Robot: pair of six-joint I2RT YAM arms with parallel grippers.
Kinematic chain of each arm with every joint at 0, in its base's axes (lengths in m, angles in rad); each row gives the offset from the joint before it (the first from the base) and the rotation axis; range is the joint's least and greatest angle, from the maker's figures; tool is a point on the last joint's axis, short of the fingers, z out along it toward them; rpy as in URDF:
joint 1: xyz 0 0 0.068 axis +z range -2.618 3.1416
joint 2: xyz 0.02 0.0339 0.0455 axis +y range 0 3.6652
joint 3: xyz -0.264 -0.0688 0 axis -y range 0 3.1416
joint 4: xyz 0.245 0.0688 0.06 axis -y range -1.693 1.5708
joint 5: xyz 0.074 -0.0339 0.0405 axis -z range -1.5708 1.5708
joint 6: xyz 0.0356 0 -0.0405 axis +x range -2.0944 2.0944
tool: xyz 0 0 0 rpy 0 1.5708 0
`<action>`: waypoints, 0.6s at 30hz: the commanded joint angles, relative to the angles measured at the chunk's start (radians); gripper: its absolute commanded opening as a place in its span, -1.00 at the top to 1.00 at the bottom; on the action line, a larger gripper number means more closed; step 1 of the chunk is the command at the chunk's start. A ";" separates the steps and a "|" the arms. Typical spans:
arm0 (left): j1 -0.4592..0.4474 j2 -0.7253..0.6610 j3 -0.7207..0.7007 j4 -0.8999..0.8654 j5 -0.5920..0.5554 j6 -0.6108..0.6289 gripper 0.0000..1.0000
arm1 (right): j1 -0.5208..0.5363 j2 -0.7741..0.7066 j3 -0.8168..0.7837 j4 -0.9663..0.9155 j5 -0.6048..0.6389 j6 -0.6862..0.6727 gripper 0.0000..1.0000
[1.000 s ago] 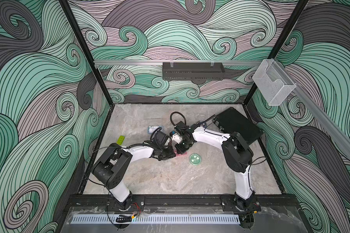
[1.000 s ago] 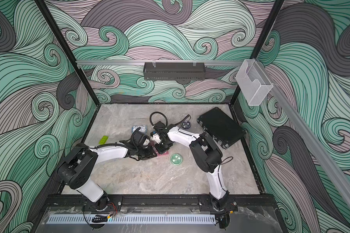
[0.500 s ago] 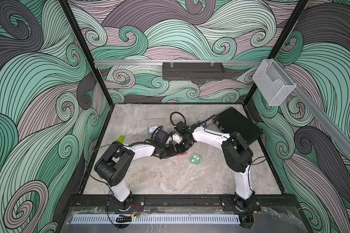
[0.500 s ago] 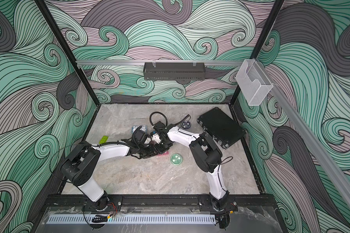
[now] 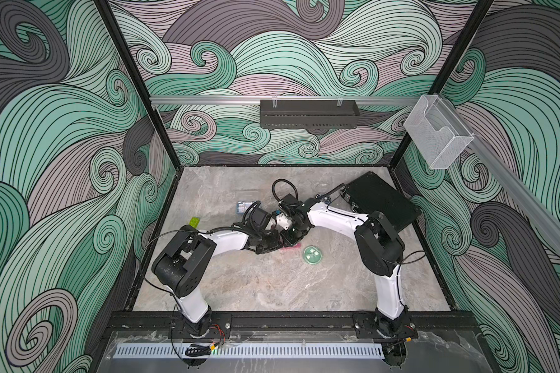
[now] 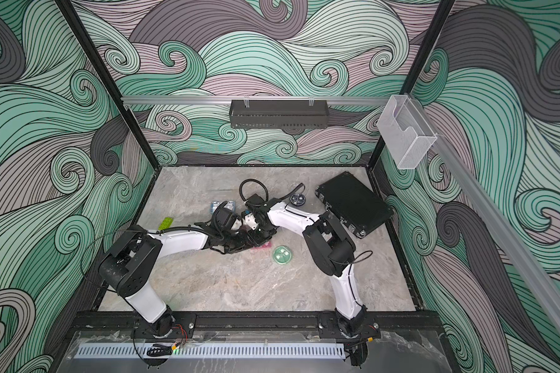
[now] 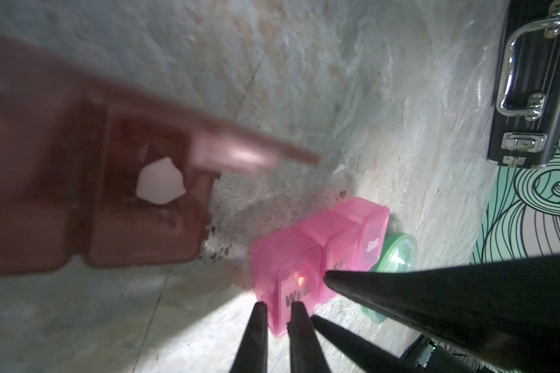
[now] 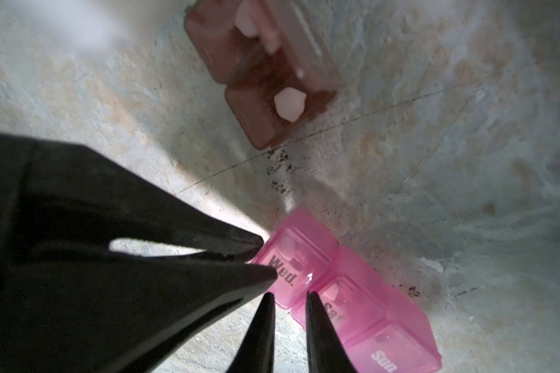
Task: Close pillboxes
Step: Close the lid on the pillbox.
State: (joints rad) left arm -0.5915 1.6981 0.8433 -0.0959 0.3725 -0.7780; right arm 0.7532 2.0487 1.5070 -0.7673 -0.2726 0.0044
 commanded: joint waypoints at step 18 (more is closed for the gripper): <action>-0.007 0.086 0.034 -0.026 -0.015 0.001 0.74 | 0.014 0.089 0.032 -0.086 0.110 0.014 0.53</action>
State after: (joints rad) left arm -0.5900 1.7279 0.8711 -0.0902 0.3813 -0.7959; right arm 0.7528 2.0731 1.5509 -0.8108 -0.2234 0.0227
